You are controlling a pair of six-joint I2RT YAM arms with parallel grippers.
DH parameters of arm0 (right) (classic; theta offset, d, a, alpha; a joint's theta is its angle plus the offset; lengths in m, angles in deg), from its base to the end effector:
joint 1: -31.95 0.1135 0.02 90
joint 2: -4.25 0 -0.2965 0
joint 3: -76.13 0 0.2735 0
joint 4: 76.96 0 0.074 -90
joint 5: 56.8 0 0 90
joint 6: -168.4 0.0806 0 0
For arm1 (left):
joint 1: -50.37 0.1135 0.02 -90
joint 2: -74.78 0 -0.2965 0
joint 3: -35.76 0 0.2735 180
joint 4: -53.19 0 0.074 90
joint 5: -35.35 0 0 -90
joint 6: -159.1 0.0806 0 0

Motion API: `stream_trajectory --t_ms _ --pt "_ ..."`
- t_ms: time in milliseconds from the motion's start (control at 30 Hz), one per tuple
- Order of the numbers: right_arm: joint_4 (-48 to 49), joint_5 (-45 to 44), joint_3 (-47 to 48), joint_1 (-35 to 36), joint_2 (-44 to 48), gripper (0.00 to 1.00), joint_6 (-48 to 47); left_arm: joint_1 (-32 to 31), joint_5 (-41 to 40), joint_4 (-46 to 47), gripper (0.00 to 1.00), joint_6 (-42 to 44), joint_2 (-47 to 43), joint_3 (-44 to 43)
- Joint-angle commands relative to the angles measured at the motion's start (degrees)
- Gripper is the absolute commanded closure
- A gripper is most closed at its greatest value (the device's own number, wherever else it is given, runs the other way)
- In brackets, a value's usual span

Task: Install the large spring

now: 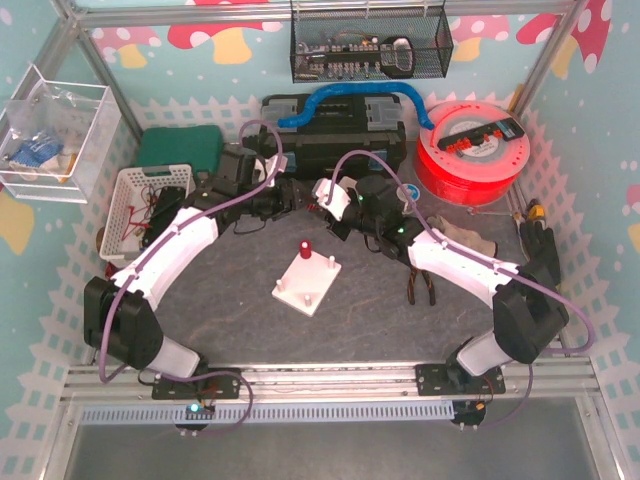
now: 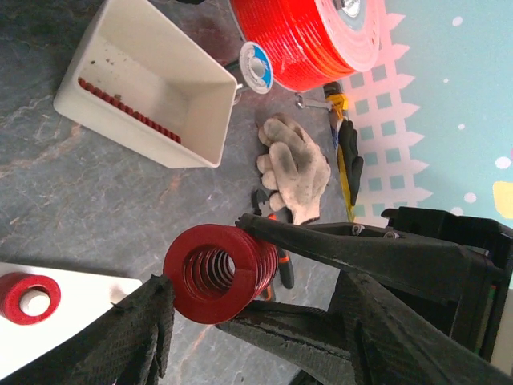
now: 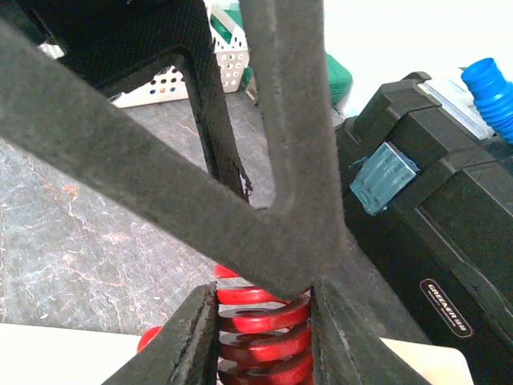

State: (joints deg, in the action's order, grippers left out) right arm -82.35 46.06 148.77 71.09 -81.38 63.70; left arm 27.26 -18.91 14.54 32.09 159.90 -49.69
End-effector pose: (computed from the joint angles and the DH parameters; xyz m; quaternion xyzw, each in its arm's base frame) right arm 0.3057 0.2719 0.2995 -0.4233 0.6889 0.2118 0.5490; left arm 0.3289 -0.1915 0.3241 0.0291 0.8665 -0.4468 0.2207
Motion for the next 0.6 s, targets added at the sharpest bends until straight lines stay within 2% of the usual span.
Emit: stream_trajectory --t_ms 0,167,400,567 --pt "3.34 -0.10 0.78 1.29 1.06 0.93 0.54 -0.35 1.35 1.72 0.38 -0.69 0.50 0.31" --pt "3.43 -1.86 0.34 1.47 1.44 0.93 0.74 -0.35 -0.32 1.72 0.35 -1.53 -0.17 0.85" --pt "4.92 -3.69 -0.94 1.80 2.34 0.93 1.20 -0.35 -2.26 1.63 0.39 -3.15 -0.32 1.09" --pt "6.01 -5.10 -2.15 1.82 3.15 0.93 1.52 -0.33 -3.90 1.63 0.32 -3.78 -1.08 1.05"
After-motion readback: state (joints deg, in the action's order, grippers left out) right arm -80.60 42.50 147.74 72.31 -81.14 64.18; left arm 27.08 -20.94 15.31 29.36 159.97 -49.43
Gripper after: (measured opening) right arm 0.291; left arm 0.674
